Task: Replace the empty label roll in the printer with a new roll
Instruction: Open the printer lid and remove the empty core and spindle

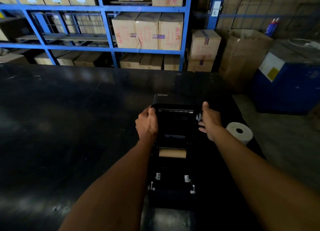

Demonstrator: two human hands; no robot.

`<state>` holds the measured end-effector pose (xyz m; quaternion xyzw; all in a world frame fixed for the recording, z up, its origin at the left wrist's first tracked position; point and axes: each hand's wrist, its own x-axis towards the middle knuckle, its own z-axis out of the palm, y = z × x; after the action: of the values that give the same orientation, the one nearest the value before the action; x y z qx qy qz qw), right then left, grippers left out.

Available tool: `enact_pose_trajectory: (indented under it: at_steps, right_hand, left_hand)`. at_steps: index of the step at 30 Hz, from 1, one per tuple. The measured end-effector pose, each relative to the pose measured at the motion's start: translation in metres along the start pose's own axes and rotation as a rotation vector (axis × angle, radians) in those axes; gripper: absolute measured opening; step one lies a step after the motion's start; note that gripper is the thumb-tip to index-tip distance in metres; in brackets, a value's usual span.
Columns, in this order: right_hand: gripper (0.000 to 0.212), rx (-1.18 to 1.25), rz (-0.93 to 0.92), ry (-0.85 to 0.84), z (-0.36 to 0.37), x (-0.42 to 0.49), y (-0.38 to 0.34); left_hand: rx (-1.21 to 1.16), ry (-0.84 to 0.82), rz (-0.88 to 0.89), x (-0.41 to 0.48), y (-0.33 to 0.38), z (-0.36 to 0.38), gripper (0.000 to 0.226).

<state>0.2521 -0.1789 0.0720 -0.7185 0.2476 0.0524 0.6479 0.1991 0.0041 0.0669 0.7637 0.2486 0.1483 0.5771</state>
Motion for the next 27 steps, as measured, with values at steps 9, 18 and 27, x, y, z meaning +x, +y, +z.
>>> enact_pose_trajectory:
  at_steps: [9,18,27]
  right_hand:
    - [0.03,-0.234,-0.063,0.034,-0.011,-0.021,0.033]
    - [0.036,-0.768,-0.211,-0.236,-0.029,-0.056,0.102]
    - [0.062,-0.892,-0.301,-0.324,-0.024,-0.036,0.106]
  left_hand:
    - [0.177,-0.135,-0.044,-0.012,-0.021,-0.018,0.042]
    - [0.695,-0.473,0.155,-0.04,-0.087,-0.031,0.04]
    - [0.682,-0.503,0.19,-0.022,-0.098,-0.021,0.047]
